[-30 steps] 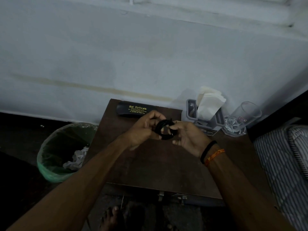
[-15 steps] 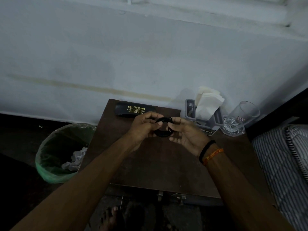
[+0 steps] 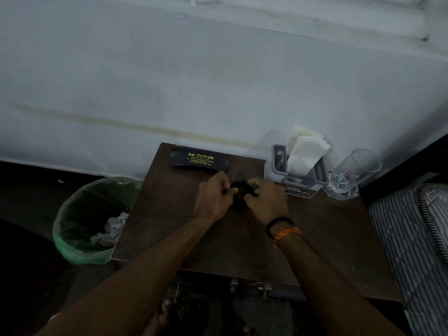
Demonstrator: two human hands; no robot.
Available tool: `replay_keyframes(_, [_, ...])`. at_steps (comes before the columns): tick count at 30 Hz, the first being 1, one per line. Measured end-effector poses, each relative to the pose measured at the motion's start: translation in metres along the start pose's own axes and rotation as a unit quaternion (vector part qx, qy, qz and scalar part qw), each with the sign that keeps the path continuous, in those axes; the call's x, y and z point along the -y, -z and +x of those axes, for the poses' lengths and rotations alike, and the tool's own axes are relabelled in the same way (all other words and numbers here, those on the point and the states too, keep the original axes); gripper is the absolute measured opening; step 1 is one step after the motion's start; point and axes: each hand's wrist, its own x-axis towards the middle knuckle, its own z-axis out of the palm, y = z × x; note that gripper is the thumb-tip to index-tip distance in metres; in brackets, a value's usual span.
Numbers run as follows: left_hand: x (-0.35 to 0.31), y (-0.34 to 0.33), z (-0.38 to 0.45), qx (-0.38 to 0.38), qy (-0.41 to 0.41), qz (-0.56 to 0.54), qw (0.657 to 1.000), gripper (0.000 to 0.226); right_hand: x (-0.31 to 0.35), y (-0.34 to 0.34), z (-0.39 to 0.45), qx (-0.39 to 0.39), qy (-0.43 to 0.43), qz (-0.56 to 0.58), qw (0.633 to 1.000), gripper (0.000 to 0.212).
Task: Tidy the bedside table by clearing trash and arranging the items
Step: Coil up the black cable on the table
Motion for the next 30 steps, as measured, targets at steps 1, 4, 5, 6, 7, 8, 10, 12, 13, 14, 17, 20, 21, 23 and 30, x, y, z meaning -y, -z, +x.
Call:
replay_keyframes(1, [0.001,0.0,0.001,-0.003,-0.005,0.002,1.0,0.014,0.0,-0.002,0.0,-0.012,0.005,-0.013,1.0,0.033])
replay_keyframes(4, [0.004,-0.001,0.002,-0.008,-0.05,0.017,0.999,0.015,0.001,-0.006,0.0,-0.07,0.007,-0.037,0.997,0.018])
replay_keyframes(5, [0.004,-0.001,0.002,-0.01,-0.066,0.023,0.998,0.016,0.002,-0.007,0.001,-0.088,0.003,-0.037,0.995,0.015])
replay_keyframes(6, [0.004,-0.002,0.002,-0.013,-0.082,0.026,0.996,0.015,0.002,-0.008,0.001,-0.105,-0.003,-0.033,0.994,0.012])
replay_keyframes(7, [0.005,-0.002,0.002,-0.014,-0.096,0.031,0.995,0.013,0.002,-0.009,0.002,-0.122,-0.009,-0.027,0.992,0.009])
replay_keyframes(8, [0.004,-0.002,0.002,-0.015,-0.111,0.04,0.993,0.01,0.002,-0.009,0.003,-0.137,-0.015,-0.019,0.99,0.006])
replay_keyframes(10, [0.001,-0.002,0.002,-0.01,-0.132,0.063,0.989,0.002,0.002,-0.01,0.004,-0.163,-0.034,-0.002,0.986,0.007])
replay_keyframes(12, [-0.001,-0.004,0.002,0.0,-0.138,0.073,0.988,0.006,0.002,-0.012,0.005,-0.176,-0.058,0.016,0.983,0.008])
replay_keyframes(13, [-0.002,-0.005,0.002,0.008,-0.134,0.074,0.988,0.009,0.002,-0.014,0.005,-0.178,-0.064,0.022,0.982,0.008])
replay_keyframes(14, [-0.002,-0.006,0.002,0.016,-0.128,0.075,0.989,0.012,0.003,-0.015,0.004,-0.176,-0.064,0.025,0.982,0.008])
replay_keyframes(17, [-0.003,-0.003,0.003,0.042,-0.106,0.071,0.991,0.023,0.002,-0.016,0.001,-0.149,-0.041,0.029,0.988,0.007])
replay_keyframes(20, [-0.005,0.003,0.006,0.087,-0.074,0.032,0.993,0.041,-0.002,-0.018,-0.001,-0.103,0.001,-0.012,0.995,0.026])
replay_keyframes(21, [-0.006,0.003,0.007,0.101,-0.066,0.023,0.992,0.045,-0.004,-0.018,-0.001,-0.094,0.018,-0.027,0.995,0.029])
replay_keyframes(23, [-0.005,0.003,0.01,0.124,-0.063,0.032,0.99,0.051,-0.004,-0.019,-0.001,-0.081,0.044,-0.051,0.994,0.031])
replay_keyframes(30, [-0.001,0.003,0.009,0.222,-0.12,0.164,0.954,0.069,-0.003,-0.021,0.007,-0.067,0.053,-0.086,0.993,0.037])
